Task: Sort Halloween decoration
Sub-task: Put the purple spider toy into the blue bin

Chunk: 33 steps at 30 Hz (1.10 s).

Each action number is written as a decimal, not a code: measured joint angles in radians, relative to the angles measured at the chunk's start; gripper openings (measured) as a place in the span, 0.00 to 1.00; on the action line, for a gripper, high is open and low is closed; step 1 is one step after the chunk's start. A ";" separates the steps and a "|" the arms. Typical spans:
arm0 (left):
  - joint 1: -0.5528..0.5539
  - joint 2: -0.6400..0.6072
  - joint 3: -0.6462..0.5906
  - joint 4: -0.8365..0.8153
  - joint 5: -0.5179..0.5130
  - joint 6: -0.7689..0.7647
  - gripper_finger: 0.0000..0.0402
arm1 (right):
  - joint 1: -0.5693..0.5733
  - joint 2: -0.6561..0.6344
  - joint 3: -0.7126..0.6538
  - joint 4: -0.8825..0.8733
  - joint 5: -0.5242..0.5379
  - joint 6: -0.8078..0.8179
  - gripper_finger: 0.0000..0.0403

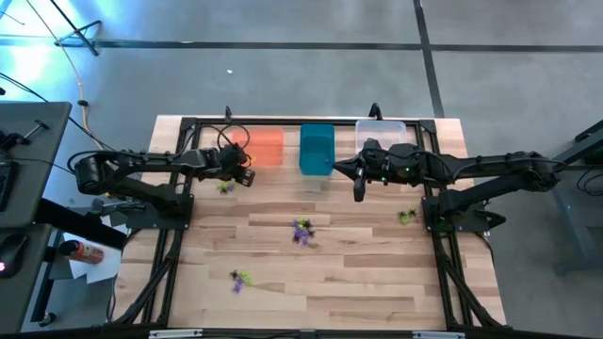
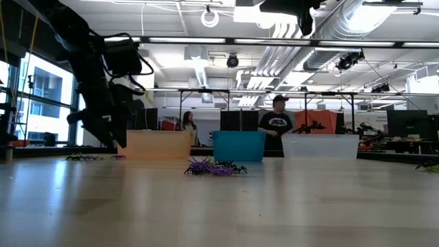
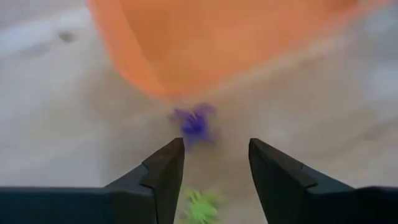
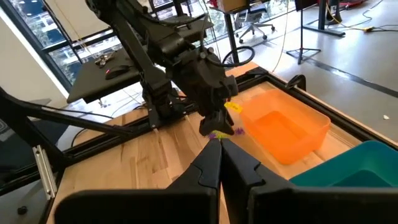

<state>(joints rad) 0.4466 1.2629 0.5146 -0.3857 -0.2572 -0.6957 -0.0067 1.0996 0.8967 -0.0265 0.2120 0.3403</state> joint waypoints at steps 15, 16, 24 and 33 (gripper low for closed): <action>-0.009 0.077 -0.001 0.072 -0.081 -0.010 0.41 | 0.000 0.000 0.000 0.000 0.032 0.029 0.00; -0.009 0.084 -0.001 0.082 -0.081 -0.010 0.41 | 0.000 0.000 0.000 0.000 0.032 0.029 0.00; -0.009 0.167 0.000 0.127 -0.073 -0.017 0.41 | 0.000 0.000 0.000 0.000 0.032 0.030 0.00; -0.010 0.189 0.001 0.128 -0.052 0.001 0.32 | 0.000 0.000 0.000 0.000 0.032 0.052 0.00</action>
<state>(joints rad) 0.4362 1.4519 0.5160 -0.2577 -0.3094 -0.6949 -0.0067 1.0996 0.8967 -0.0261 0.2443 0.3927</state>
